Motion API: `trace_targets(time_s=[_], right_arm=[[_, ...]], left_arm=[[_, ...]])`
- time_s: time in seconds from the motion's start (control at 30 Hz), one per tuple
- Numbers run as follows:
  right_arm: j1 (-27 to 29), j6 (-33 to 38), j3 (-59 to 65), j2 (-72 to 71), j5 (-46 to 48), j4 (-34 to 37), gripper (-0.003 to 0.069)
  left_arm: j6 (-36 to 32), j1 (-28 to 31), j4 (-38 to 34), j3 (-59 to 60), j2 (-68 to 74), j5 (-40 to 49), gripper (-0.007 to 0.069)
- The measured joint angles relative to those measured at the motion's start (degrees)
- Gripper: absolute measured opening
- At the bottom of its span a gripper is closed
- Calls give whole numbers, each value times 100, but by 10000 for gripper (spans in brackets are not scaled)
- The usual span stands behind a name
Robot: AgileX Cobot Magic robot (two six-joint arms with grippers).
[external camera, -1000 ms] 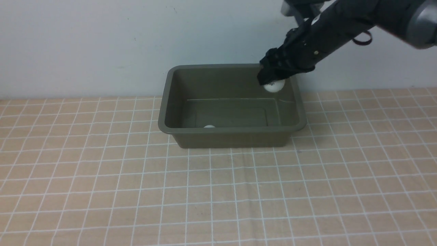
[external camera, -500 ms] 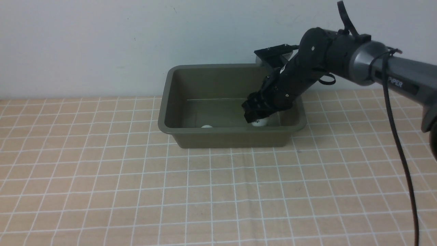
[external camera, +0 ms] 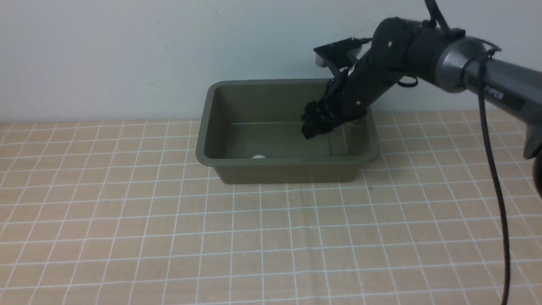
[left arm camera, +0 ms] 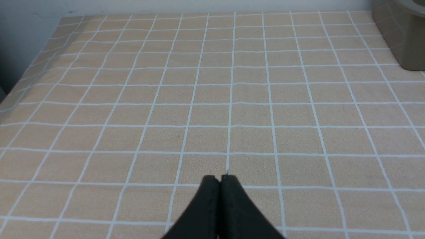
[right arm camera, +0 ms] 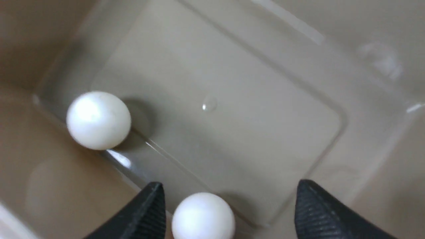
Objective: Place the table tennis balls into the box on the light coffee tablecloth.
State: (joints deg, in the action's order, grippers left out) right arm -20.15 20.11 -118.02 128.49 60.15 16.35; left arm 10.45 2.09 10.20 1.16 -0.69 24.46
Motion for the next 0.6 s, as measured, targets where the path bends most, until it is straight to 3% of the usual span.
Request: trace_targets(time_s=[0.17,0.27,0.4,0.6], right_arm=[[14,12,-966,-684,948,-805,385],[98,12,-1092,-1349,1125,-1176,293],[336,-5,-1105,-2280,1216,-1348,149],[634,-79,-658,-3927,1268,-1435,6]], left_arm=[[0,0,0,0,0,0,-69],[0,0,0,0,0,0,-69],[0,0,0,0,0,0,-69],[0,0,0,0,0,0,-69]])
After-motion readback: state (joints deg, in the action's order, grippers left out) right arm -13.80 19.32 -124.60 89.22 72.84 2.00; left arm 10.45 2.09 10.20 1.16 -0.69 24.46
